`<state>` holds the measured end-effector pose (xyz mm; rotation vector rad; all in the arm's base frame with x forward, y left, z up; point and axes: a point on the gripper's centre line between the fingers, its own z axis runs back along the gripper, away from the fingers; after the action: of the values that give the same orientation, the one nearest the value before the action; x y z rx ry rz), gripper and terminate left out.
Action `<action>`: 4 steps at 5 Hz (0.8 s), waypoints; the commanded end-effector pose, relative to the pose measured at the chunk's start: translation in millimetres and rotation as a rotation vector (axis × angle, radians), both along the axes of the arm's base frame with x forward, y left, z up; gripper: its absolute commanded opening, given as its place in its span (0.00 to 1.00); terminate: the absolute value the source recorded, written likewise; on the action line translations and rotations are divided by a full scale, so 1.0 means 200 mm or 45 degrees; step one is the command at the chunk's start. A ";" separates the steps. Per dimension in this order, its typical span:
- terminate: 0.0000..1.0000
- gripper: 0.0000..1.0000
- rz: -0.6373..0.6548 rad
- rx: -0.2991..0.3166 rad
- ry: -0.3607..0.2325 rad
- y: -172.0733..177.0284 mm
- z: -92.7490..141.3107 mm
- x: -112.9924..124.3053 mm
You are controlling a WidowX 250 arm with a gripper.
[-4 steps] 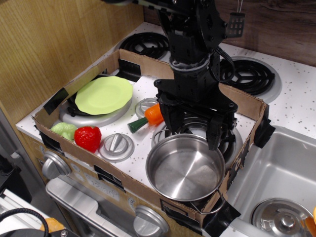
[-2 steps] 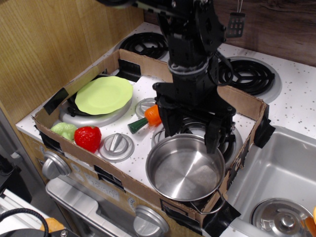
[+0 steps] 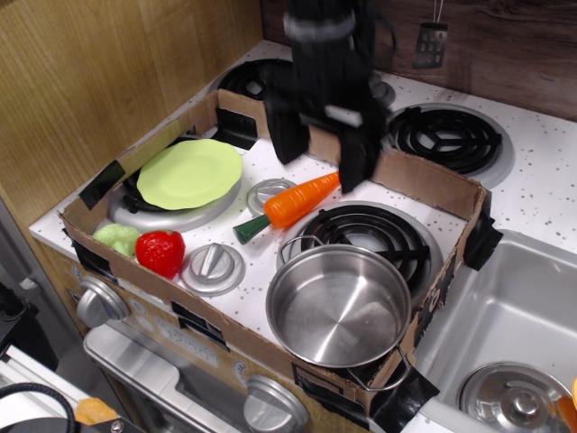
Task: Put carrot on plate
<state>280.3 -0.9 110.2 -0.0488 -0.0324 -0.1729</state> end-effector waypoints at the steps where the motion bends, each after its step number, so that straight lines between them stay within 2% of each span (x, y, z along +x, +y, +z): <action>1: 0.00 1.00 -0.034 -0.003 -0.139 0.24 0.06 0.13; 2: 0.00 1.00 -0.042 -0.028 -0.170 0.28 -0.02 0.16; 4: 0.00 1.00 -0.055 0.004 -0.153 0.29 -0.15 0.19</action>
<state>313.1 54.2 70.8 -0.0437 -0.1268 -0.2158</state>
